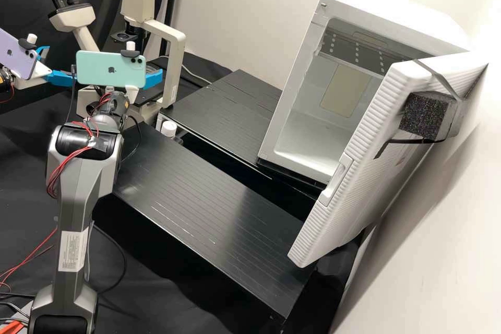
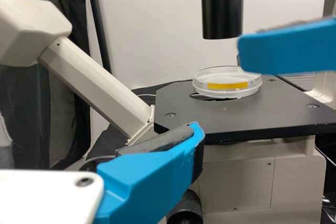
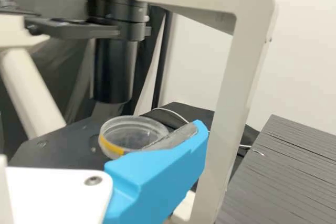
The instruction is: Move the petri dish to the bench.
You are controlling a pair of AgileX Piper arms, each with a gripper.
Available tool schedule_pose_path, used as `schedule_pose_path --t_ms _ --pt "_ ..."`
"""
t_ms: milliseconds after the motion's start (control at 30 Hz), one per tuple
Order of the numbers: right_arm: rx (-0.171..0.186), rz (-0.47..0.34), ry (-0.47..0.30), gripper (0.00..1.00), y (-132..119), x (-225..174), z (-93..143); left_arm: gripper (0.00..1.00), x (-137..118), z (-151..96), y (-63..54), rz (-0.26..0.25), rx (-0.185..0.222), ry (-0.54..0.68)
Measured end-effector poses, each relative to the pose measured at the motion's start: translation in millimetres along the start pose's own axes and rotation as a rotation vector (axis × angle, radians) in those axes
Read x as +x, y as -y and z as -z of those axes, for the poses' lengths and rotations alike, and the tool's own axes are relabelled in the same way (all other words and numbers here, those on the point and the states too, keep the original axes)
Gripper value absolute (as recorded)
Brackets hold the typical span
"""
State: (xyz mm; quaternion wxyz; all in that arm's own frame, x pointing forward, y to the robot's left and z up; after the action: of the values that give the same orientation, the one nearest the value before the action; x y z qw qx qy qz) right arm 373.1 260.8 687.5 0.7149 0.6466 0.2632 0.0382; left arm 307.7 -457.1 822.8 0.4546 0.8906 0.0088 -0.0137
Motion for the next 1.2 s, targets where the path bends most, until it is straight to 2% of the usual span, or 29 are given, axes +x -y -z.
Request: schedule_pose_path --t_ms 233,333,400,500,567,700,800,867,1067,1200 --pt "0.036 0.000 0.035 1.00 5 26 1 1.00 0 0 0.0 0.000 0.000 0.000" --pt "0.017 0.015 0.054 1.00 11 34 2 1.00 0 0 0.0 0.000 0.000 0.000" --pt "-0.010 0.020 0.065 1.00 16 40 0 1.00 0 0 0.0 0.000 0.000 0.000" --pt "-0.033 0.024 0.089 1.00 21 48 -3 1.00 0 0 0.0 0.000 0.000 0.000" --pt "-0.033 0.031 0.108 1.00 24 52 -6 1.00 0 0 0.0 0.000 0.000 0.000" --pt "-0.018 0.026 0.136 1.00 29 59 -12 1.00 0 0 0.0 0.000 0.000 0.000" --pt "0.015 0.018 0.151 1.00 32 64 -14 1.00 0 0 0.0 0.000 0.000 0.000" --pt "0.021 0.022 0.158 1.00 35 65 -17 1.00 0 0 0.0 0.000 0.000 0.000" --pt "0.054 -0.016 0.146 1.00 37 67 -14 1.00 0 0 0.0 0.000 0.000 0.000" --pt "0.064 -0.036 0.134 1.00 40 72 -11 1.00 0 0 0.0 0.000 0.000 0.000"
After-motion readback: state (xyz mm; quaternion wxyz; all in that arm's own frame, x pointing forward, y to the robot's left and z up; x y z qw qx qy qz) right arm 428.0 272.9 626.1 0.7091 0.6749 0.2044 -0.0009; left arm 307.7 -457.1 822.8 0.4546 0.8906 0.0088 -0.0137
